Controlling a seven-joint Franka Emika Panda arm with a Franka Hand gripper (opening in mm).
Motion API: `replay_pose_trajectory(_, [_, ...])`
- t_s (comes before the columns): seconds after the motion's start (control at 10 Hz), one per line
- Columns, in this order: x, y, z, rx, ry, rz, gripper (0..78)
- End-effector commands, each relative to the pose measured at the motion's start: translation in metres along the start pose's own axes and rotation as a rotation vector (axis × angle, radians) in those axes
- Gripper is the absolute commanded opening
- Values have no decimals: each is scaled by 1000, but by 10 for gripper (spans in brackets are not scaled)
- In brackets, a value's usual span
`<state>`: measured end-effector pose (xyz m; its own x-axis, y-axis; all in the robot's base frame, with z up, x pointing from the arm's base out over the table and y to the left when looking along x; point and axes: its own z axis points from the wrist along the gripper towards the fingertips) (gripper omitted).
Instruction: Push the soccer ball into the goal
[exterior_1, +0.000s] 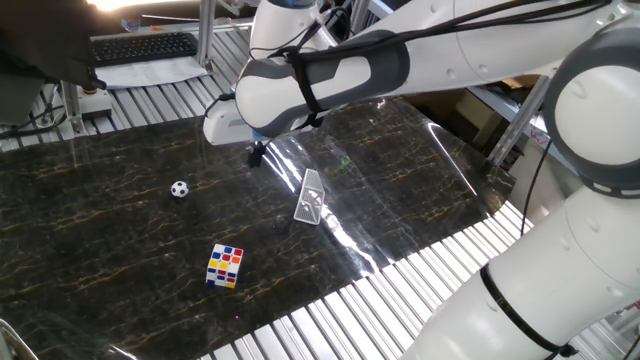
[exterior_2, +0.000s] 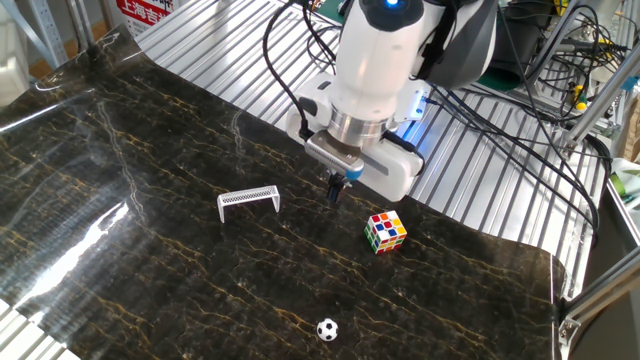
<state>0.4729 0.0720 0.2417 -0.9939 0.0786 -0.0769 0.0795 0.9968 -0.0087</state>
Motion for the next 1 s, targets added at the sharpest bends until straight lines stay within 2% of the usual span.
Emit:
replay_pose_trajectory(0.1, [-1,0,-1,1,19,-5,0])
replay_pose_trajectory(0.2, [-1,0,-1,-2,42,13,0])
replay_pose_trajectory(0.3, [-10,8,1,-4,40,41,0])
replay_pose_trajectory(0.4, [-16,17,10,-3,23,54,0])
replay_pose_trajectory(0.5, [-16,21,23,-6,-1,57,0])
replay_pose_trajectory(0.6, [-15,20,28,-10,-5,41,0])
replay_pose_trajectory(0.7, [-15,22,26,-30,2,58,0])
replay_pose_trajectory(0.9, [-15,25,23,-28,9,61,0])
replay_pose_trajectory(1.0, [-15,25,23,-26,26,42,0])
